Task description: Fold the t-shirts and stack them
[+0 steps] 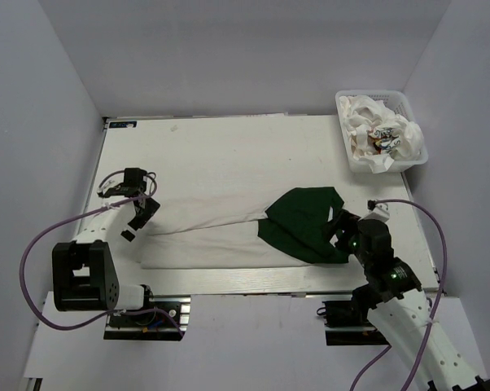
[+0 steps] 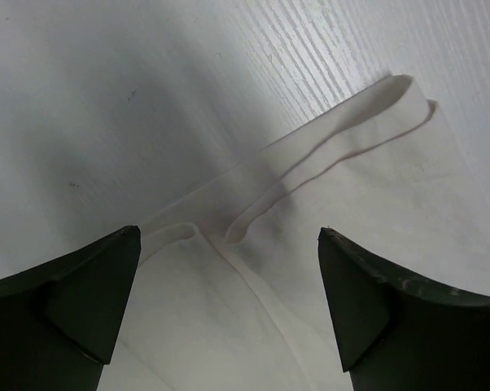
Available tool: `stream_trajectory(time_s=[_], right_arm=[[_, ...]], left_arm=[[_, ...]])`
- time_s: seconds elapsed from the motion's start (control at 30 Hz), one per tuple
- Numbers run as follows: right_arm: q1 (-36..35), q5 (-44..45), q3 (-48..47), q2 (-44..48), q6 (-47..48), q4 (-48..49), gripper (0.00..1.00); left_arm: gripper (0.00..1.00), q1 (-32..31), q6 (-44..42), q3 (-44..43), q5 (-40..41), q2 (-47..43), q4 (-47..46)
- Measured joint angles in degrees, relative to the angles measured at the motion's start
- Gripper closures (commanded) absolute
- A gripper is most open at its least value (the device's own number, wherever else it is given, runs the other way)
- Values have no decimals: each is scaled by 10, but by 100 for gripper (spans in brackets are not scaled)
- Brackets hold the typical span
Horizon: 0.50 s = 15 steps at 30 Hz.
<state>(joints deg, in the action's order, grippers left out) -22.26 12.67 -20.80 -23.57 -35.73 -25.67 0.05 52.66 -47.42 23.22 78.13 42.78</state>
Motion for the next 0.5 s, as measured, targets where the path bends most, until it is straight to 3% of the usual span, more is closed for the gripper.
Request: stream_trajectory(time_s=[0.17, 0.5], right_arm=[[0, -2, -16, -17, 10, 9, 9], [-1, -71, -67, -296, 83, 167, 9]], left_arm=[[0, 0, -3, -10, -23, -32, 8], [0, -4, -86, -5, -196, -53, -116]])
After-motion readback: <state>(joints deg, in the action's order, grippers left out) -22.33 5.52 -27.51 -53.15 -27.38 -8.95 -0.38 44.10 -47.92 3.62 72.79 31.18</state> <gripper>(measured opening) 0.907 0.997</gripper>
